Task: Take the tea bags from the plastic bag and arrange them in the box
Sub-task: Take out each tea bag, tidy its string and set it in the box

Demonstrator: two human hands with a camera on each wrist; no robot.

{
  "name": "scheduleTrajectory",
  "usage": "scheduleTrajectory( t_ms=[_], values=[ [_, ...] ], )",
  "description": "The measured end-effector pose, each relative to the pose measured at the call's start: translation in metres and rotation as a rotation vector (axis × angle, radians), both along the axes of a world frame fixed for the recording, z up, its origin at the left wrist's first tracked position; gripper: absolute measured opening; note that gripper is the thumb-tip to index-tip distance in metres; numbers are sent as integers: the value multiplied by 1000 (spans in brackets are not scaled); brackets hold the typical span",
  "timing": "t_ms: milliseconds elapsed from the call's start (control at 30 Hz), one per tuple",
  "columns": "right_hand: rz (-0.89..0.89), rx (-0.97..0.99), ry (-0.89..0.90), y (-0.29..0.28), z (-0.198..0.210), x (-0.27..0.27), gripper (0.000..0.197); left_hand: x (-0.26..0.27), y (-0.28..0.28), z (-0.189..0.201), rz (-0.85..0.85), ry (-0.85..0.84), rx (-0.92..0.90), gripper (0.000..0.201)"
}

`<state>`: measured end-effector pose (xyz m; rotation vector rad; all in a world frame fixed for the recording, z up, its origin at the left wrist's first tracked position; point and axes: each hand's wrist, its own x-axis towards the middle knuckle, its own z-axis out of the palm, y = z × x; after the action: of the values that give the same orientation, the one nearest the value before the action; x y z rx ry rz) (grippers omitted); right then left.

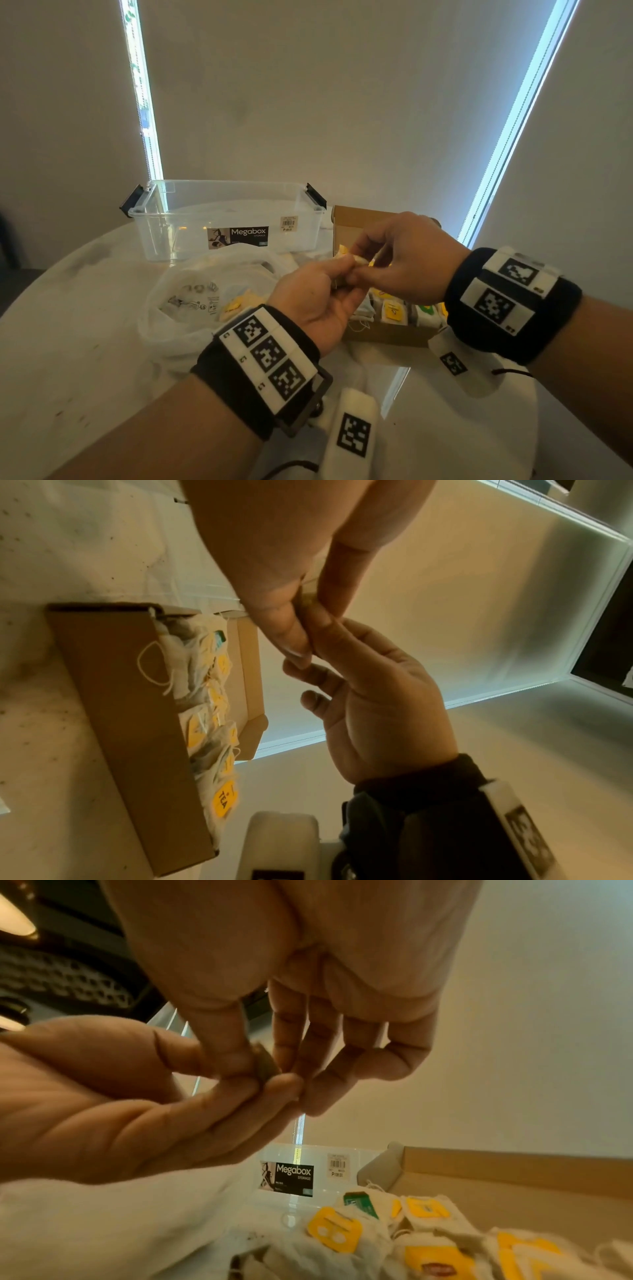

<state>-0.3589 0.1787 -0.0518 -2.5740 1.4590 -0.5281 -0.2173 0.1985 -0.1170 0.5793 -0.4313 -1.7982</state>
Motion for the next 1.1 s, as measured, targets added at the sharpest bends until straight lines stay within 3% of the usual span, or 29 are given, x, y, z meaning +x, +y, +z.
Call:
scheduleTrajectory(
  t_ms=[67, 200, 267, 367, 467, 567, 667, 800, 867, 967, 1033, 1100],
  values=[
    [-14, 26, -103, -3, 1, -2, 6, 0, 1, 2, 20, 19, -6, 32],
    [-158, 237, -481, -2, 6, -5, 10, 6, 1, 5, 69, 86, 77, 30],
    [-220, 359, -687, 0, 8, -4, 9, 8, 2, 5, 77, 17, 77, 20],
    [-247, 411, -823, 3, 9, -4, 9, 4, 3, 4, 51, -124, 44, 9],
    [-176, 322, -742, 5, 5, -6, 9, -2, 2, 6, 40, -182, 14, 14],
    [-61, 96, -432, 5, -1, -9, 7, -3, 1, 6, 43, -147, -7, 34],
    [-13, -44, -269, 2, -5, -11, 3, -1, -2, 6, 59, -147, -16, 49],
    [39, -134, -113, 1, -10, -8, 5, -4, -1, 8, 107, -294, -17, 21],
    [57, -84, -128, 3, -9, -9, 7, -4, -2, 8, 145, -349, -11, 16],
    [-57, -41, -357, -6, -6, -14, 22, 1, -5, 7, 178, -471, -45, 10],
    [-152, 17, -469, -13, -1, -16, 18, 3, -4, 8, 163, -585, -103, 8],
    [-113, 221, -487, -15, 5, -16, 7, 3, -2, 11, 113, -680, -176, 7]
  ],
)
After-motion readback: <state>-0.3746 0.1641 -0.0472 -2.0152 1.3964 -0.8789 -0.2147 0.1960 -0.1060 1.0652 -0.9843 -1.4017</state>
